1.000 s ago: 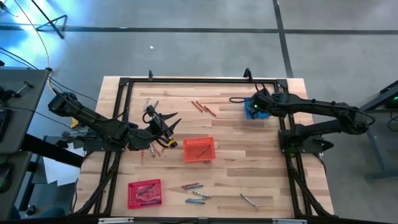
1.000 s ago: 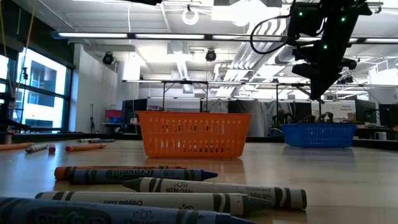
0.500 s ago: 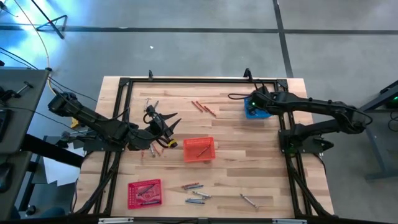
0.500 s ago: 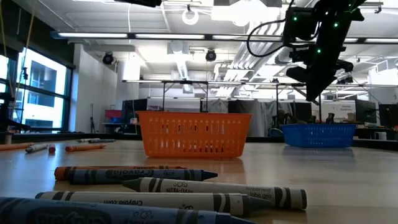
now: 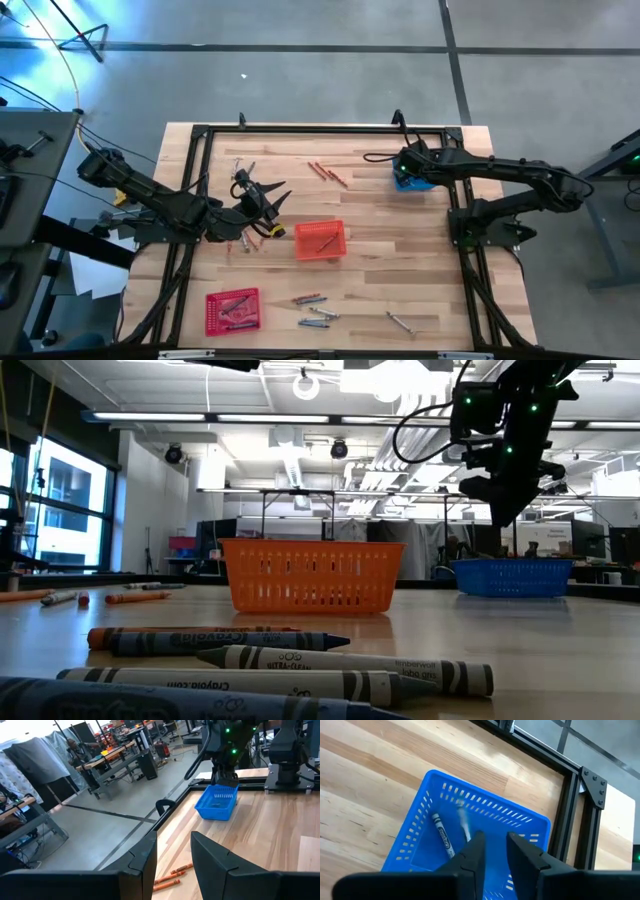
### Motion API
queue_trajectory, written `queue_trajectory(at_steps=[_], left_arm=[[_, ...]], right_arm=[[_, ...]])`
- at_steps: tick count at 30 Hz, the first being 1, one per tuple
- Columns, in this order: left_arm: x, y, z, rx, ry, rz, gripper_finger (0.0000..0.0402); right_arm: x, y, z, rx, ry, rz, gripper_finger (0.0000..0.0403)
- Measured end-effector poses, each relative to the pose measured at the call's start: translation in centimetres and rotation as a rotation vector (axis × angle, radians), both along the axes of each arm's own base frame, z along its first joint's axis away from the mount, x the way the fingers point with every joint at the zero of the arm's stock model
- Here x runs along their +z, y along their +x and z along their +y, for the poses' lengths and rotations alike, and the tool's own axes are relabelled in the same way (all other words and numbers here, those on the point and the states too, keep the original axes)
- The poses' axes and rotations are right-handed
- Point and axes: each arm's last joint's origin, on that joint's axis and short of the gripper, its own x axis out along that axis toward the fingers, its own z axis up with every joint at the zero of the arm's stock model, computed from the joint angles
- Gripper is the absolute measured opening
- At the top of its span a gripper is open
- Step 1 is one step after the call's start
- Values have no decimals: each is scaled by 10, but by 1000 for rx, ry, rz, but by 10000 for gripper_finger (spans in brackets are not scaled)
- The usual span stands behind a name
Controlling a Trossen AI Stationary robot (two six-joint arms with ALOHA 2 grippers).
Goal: Sort crayons
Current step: Put the gray crayon into the blue bin
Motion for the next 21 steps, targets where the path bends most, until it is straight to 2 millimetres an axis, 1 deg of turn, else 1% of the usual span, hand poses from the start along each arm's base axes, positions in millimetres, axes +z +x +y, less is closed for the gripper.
queue_trajectory(at_steps=[7, 9, 11, 14, 17, 19, 21], left_arm=[[0, 0, 0, 0, 0, 0, 106], [0, 0, 0, 0, 0, 0, 106], [0, 0, 0, 0, 0, 0, 106], [0, 0, 0, 0, 1, 1, 106], [-1, 0, 0, 0, 6, 12, 106], [-2, -1, 0, 1, 10, 21, 106], [-3, -1, 1, 1, 16, 36, 106]], right_arm=[[0, 0, 0, 3, 11, -3, 87], [-1, 1, 2, 18, 85, -38, 87], [-3, 4, 8, 67, 228, -96, 87], [-4, 11, 25, 190, 467, -179, 87], [-4, 19, 51, 297, 653, -232, 87], [-3, 22, 71, 352, 758, -239, 87], [-3, 23, 92, 371, 809, -224, 87]])
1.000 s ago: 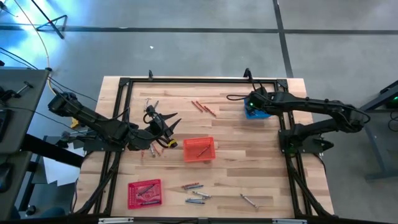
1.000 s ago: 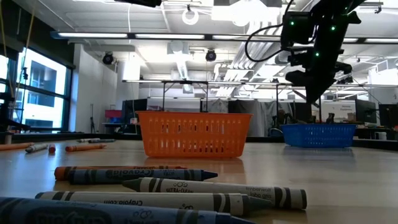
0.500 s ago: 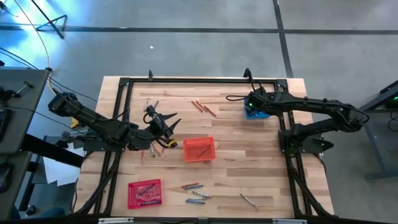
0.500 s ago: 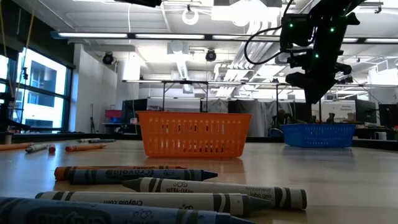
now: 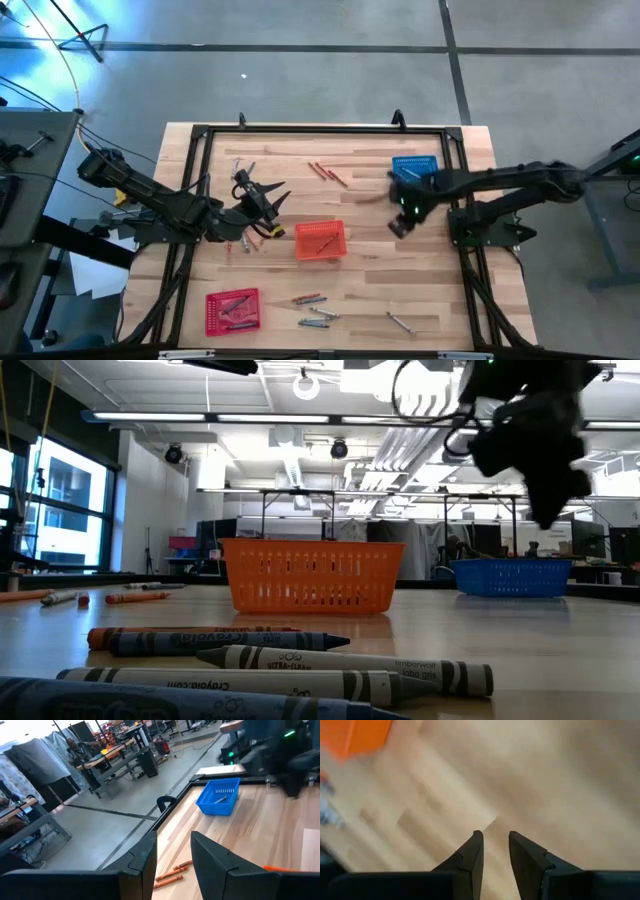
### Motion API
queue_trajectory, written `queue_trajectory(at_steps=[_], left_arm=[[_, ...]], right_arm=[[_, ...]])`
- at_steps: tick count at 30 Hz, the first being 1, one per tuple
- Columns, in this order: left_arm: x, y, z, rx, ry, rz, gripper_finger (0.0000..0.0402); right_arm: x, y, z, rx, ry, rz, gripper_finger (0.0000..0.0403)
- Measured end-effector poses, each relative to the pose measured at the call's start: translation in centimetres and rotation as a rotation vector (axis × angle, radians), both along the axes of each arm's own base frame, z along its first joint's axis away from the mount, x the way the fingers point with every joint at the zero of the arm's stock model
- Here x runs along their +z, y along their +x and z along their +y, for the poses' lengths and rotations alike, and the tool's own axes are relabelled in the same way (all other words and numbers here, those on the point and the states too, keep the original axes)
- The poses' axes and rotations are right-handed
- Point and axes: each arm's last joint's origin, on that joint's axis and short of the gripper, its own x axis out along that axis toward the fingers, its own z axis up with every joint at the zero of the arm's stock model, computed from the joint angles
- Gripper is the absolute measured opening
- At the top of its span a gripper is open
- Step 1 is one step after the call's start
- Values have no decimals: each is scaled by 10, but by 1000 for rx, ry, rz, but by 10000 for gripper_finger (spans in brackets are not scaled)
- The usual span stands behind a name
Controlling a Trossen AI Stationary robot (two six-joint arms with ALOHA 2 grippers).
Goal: Sort crayons
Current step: Put the gray crayon into the blue bin
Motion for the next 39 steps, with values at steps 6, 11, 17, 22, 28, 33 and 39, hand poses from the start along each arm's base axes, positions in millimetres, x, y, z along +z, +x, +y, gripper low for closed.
queue_trajectory(at_steps=[6, 11, 17, 22, 28, 33, 39], left_arm=[[-3, -1, 1, 6, 6, 29, 106], [-3, -1, 1, 7, 3, 27, 106], [-3, -1, 1, 11, -31, -1, 106], [-4, 0, -1, -49, -89, -11, 106], [-11, 6, -4, -107, -130, 13, 106], [-21, 14, -9, -140, -147, 41, 106], [-23, 16, -10, -156, -149, 50, 106]], right_arm=[[-4, 0, 53, -16, -4, 27, 87], [-20, 9, 100, 8, 62, 14, 87], [-44, 23, 160, 99, 222, -52, 87], [-51, 27, 198, 108, 263, -24, 87], [-61, 33, 233, 157, 261, 67, 87], [-62, 38, 242, 183, 152, 143, 87], [-76, 42, 245, 217, 91, 236, 87]])
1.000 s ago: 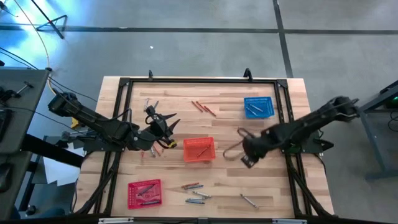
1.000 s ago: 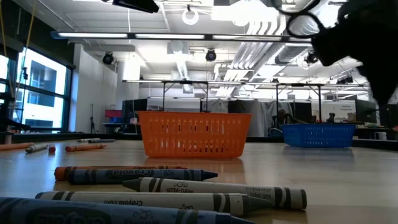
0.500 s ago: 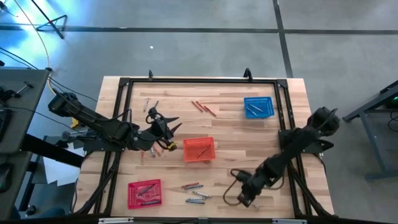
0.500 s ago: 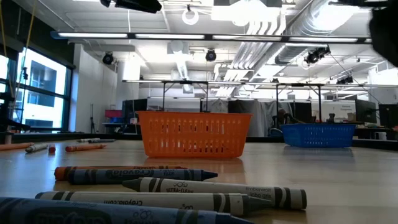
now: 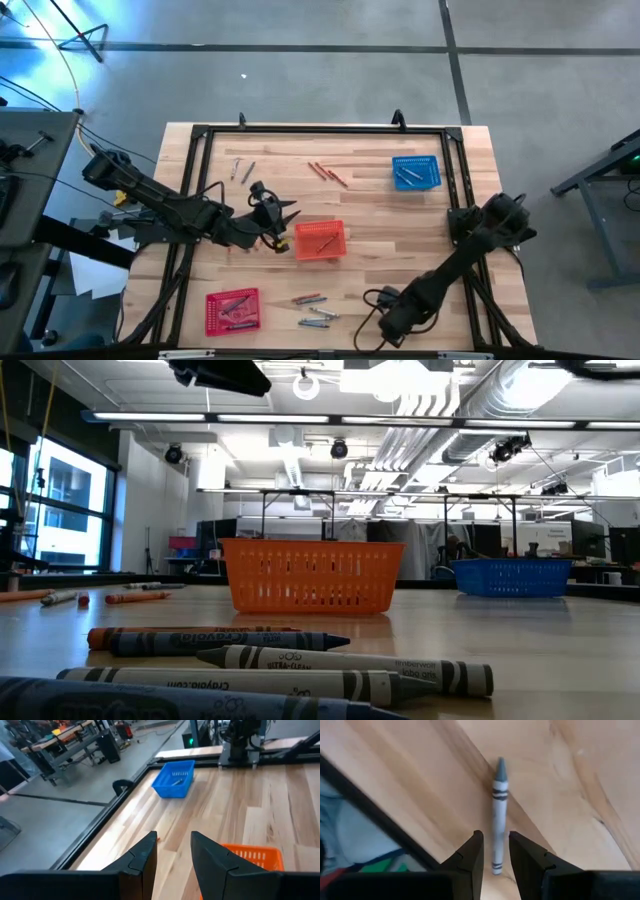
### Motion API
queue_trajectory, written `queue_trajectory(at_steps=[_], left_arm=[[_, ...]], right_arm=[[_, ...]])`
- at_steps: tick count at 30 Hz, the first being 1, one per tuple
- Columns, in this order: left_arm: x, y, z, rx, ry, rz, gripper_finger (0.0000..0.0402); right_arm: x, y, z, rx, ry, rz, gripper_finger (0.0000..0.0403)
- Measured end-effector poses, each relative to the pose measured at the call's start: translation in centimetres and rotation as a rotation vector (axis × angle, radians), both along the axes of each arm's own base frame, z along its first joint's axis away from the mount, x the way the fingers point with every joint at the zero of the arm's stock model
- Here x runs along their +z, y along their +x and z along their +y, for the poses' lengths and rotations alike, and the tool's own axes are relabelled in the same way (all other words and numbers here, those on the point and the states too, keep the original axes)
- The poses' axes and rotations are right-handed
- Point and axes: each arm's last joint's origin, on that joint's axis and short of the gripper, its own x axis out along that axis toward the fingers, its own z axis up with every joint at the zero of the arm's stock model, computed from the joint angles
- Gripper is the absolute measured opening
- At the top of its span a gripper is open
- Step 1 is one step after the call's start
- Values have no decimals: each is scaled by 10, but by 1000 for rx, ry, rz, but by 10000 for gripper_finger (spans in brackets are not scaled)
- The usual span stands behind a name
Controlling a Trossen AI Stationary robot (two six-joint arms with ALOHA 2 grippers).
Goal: Sort crayons
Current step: Put the gray crayon into the blue bin
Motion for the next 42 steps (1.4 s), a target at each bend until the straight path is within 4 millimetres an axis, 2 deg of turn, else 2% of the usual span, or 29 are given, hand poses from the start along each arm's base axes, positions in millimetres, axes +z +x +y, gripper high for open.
queue_trajectory(at_steps=[5, 10, 13, 18, 24, 29, 33, 38, 42], left_arm=[[1, 0, 0, -7, 6, -4, 106], [1, 0, 0, -8, 7, -2, 106], [1, 0, 0, -8, 9, 1, 106], [1, 0, 0, -13, 24, 10, 106], [1, 0, 0, -11, 26, 10, 106], [1, 0, 0, -10, 26, 10, 106], [1, 0, 0, -10, 25, 10, 106], [1, 0, 0, -9, 24, 8, 106], [1, 0, 0, -9, 24, 8, 106]], right_arm=[[-14, 1, 1, 7, 1, 79, 87], [-17, 1, -4, -12, -45, 105, 85], [-18, 2, -7, -17, -47, 119, 68], [-18, 4, -10, -19, -38, 137, 11], [-15, 4, -12, -7, -17, 137, 11], [3, -2, -18, -8, -45, 94, 5], [31, -2, -27, -38, -78, -34, 2], [61, 4, -50, -70, -261, -305, 2], [82, 14, -75, -65, -528, -553, 2]])
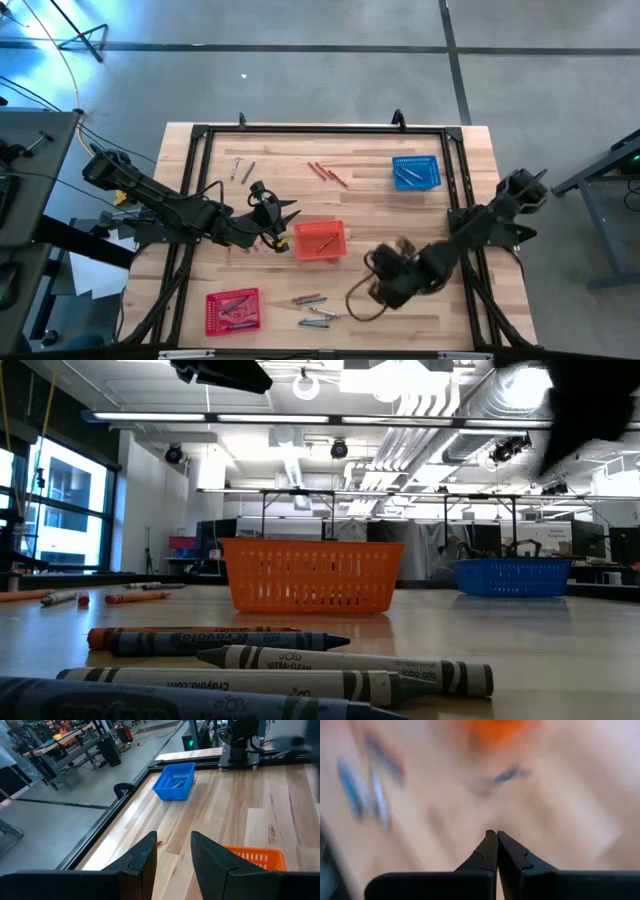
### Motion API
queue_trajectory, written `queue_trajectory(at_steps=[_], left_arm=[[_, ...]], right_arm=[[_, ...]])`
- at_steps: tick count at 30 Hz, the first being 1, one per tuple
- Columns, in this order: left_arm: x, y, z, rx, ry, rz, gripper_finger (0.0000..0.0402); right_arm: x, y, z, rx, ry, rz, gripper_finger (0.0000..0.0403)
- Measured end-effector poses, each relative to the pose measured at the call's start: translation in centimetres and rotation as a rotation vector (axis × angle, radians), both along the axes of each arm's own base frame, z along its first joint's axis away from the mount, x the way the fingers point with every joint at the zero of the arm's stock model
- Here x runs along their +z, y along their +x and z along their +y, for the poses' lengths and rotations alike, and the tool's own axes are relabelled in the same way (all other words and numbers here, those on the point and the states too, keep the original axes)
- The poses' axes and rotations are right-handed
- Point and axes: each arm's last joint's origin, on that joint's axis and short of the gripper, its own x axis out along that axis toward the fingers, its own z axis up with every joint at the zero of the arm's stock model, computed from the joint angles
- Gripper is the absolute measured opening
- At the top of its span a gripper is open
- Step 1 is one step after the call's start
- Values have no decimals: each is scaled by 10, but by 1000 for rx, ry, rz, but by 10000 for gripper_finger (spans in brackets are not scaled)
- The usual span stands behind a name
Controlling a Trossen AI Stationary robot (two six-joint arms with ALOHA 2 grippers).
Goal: Sort crayons
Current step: Put the gray crayon into the blue bin
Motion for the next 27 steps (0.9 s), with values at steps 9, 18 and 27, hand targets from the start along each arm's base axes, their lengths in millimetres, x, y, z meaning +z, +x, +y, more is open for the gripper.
queue_trajectory(at_steps=[9, 18, 27], left_arm=[[0, 0, 0, 12, -35, -19, 106], [-2, -1, 0, 14, -34, -6, 106], [-2, -1, 0, 6, -34, 4, 106]], right_arm=[[16, 19, -35, -4, -413, -141, 1], [5, 22, -43, 83, -161, 48, 0], [-15, 48, -35, 232, -18, 33, 64]])
